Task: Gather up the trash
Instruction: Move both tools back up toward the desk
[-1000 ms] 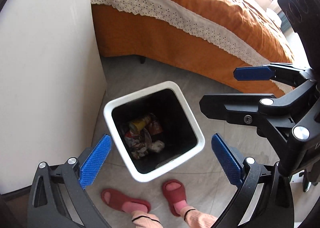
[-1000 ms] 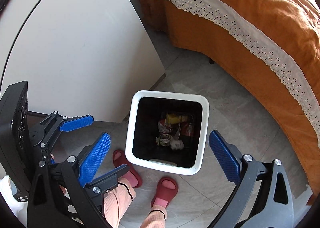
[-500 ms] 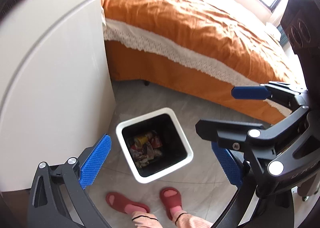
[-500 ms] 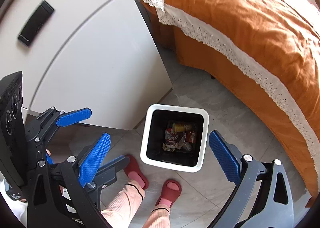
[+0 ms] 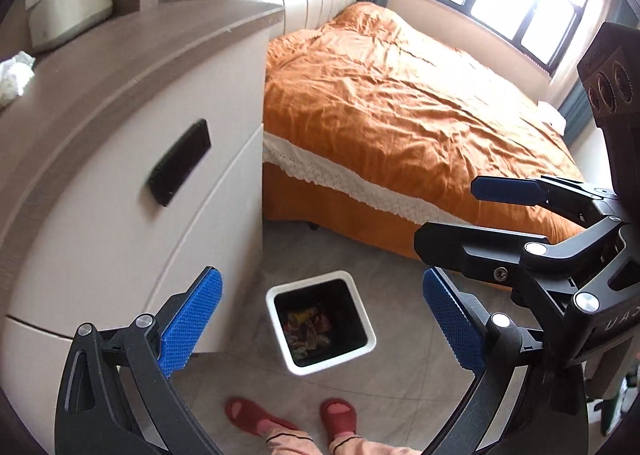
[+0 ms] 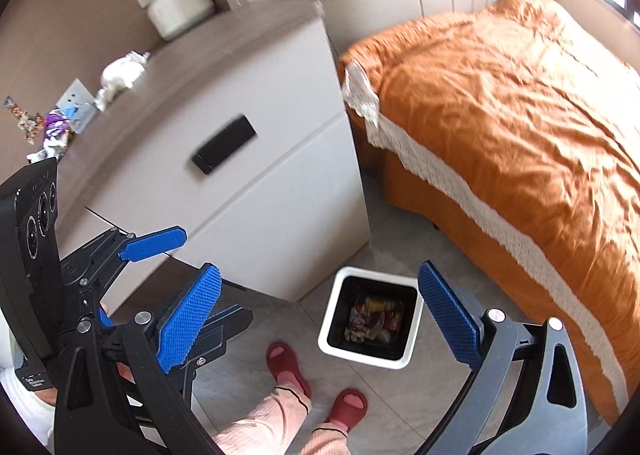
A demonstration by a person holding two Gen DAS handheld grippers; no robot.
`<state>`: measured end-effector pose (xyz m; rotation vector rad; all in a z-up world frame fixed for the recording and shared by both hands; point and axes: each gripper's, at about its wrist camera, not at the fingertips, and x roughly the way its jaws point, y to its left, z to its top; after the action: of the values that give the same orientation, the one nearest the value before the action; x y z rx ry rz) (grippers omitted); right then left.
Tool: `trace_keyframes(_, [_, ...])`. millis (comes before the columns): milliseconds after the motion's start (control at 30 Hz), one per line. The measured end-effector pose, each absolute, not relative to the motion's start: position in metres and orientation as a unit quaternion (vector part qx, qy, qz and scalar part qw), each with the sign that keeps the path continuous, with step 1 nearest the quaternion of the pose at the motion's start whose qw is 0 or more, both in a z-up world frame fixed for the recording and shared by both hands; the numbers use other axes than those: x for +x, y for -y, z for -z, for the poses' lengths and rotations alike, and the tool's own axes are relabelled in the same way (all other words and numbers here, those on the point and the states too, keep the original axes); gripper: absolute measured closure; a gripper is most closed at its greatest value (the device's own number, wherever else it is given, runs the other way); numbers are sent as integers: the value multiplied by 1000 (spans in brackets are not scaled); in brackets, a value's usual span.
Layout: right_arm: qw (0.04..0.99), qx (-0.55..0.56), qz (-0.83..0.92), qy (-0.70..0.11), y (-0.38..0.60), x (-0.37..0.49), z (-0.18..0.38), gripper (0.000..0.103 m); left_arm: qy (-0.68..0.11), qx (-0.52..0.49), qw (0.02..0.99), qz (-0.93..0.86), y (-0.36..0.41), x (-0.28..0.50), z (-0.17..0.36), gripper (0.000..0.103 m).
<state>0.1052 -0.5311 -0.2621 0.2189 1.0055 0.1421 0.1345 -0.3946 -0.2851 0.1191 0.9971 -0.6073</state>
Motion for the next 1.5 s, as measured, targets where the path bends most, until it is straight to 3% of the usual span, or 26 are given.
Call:
trace_keyframes(567, [889,56,-163,-424,461,151,181,5,-413,29,886,208,320,155,192,5])
trace_keyframes(1000, [886,35,-224,-404,398,196,156,5,-394,11,910,128,246,179,164,5])
trace_keyframes(1500, [881,5,-259,-396,304,269,158,5,-372,24,928,-16,105,221,150,5])
